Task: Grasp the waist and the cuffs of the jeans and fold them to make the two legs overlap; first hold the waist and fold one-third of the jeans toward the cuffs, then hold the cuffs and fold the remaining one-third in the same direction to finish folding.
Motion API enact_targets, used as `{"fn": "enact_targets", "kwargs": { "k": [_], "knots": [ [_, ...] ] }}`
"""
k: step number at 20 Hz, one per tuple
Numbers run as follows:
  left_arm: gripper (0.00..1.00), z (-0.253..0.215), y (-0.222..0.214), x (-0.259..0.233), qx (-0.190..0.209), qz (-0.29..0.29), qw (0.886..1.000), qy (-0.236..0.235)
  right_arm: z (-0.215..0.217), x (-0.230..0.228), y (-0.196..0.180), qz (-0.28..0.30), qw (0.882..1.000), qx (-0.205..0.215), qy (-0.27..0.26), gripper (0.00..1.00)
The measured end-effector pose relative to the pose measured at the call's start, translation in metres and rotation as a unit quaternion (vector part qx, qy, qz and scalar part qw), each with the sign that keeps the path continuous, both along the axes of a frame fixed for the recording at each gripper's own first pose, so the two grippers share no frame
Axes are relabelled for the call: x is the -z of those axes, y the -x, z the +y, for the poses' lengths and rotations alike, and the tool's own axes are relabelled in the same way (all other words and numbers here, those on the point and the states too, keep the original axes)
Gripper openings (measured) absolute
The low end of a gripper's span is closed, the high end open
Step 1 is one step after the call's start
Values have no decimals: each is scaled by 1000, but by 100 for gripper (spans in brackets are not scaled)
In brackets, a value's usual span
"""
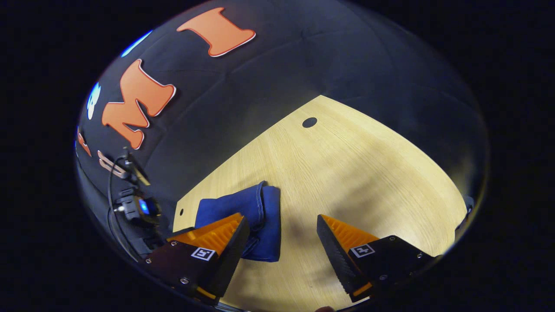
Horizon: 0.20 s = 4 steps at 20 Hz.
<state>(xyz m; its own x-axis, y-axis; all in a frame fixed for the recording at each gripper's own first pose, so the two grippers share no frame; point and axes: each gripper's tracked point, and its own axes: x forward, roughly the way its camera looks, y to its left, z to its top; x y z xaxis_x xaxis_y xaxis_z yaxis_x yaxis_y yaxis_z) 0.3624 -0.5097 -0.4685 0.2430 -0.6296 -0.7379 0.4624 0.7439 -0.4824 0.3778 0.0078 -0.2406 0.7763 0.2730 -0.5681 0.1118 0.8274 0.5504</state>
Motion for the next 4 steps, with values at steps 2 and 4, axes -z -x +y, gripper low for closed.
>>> {"fn": "enact_targets", "kwargs": {
  "k": [2,4],
  "knots": [
    [98,34,-7,-29,-21,-34,999,0,8,-12,0,-9,1000,0,13,97],
    [98,75,-23,-61,-52,-75,996,0,18,-27,-1,-27,999,-6,39,97]
  ]
}}
